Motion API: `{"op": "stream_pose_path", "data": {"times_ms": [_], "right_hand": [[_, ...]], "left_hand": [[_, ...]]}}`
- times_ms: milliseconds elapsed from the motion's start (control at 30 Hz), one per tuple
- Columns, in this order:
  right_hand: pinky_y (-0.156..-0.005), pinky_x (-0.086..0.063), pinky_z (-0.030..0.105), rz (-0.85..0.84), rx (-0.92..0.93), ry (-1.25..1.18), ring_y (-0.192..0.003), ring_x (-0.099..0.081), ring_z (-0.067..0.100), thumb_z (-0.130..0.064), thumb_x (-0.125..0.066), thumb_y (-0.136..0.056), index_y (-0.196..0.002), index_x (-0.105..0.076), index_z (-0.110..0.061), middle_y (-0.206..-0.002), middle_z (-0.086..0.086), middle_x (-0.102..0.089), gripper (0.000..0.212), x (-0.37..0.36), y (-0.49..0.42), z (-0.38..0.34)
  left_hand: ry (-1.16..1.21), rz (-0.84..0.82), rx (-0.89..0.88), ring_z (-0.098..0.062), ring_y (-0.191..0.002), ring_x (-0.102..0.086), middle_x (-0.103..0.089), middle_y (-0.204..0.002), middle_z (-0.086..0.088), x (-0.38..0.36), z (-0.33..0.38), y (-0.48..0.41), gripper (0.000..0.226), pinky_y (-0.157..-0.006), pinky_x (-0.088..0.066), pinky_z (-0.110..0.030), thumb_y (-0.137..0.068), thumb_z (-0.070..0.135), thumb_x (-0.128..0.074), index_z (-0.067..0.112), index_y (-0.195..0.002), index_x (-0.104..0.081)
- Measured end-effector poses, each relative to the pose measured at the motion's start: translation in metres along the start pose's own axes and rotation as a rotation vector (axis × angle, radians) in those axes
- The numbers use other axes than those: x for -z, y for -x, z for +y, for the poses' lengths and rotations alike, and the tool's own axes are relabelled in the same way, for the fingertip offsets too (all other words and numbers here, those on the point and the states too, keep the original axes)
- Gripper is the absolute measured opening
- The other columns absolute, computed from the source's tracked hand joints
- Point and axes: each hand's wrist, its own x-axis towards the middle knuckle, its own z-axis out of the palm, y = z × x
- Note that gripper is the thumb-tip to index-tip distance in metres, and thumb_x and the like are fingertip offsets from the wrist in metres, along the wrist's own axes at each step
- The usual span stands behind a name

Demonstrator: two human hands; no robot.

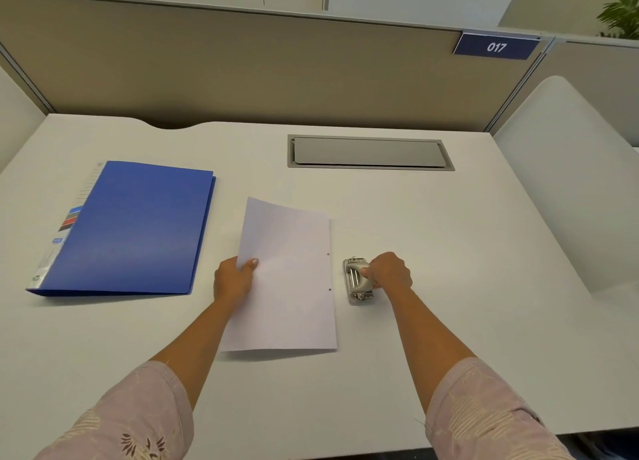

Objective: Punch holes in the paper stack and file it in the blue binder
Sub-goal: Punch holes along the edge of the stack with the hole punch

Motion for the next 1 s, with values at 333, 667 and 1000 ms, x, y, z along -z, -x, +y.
{"op": "stream_pose_path", "data": {"times_ms": [333, 667, 1000], "right_hand": [[-0.07, -0.04, 0.026, 0.012, -0.024, -0.016, -0.081, -0.059, 0.024, -0.029, -0.072, -0.074, -0.09, -0.065, -0.014, -0.089, 0.003, -0.064, 0.023, 0.0, 0.002, 0.001], [-0.072, -0.041, 0.028, 0.043, -0.008, -0.029, -0.092, -0.064, 0.026, -0.037, -0.073, -0.073, -0.093, -0.067, -0.013, -0.092, 0.004, -0.065, 0.032, -0.003, 0.004, 0.001], [-0.067, -0.04, 0.027, 0.117, 0.045, 0.021, -0.077, -0.059, 0.025, -0.032, -0.07, -0.073, -0.086, -0.066, -0.014, -0.083, 0.002, -0.063, 0.023, -0.006, 0.001, 0.004]], "left_hand": [[0.01, -0.015, 0.031, -0.037, -0.104, -0.06, -0.063, -0.119, -0.018, 0.011, -0.007, -0.004, 0.048, -0.081, -0.046, -0.035, -0.091, 0.037, -0.061, 0.002, -0.122, -0.058], [0.033, -0.022, 0.032, -0.037, -0.108, -0.059, -0.062, -0.123, -0.016, 0.015, 0.004, -0.002, 0.052, -0.087, -0.048, -0.04, -0.09, 0.04, -0.061, 0.003, -0.126, -0.055], [0.06, -0.013, -0.019, -0.034, -0.104, -0.06, -0.063, -0.12, -0.014, 0.026, 0.022, -0.001, 0.051, -0.081, -0.046, -0.035, -0.089, 0.04, -0.062, 0.005, -0.125, -0.056]]}}
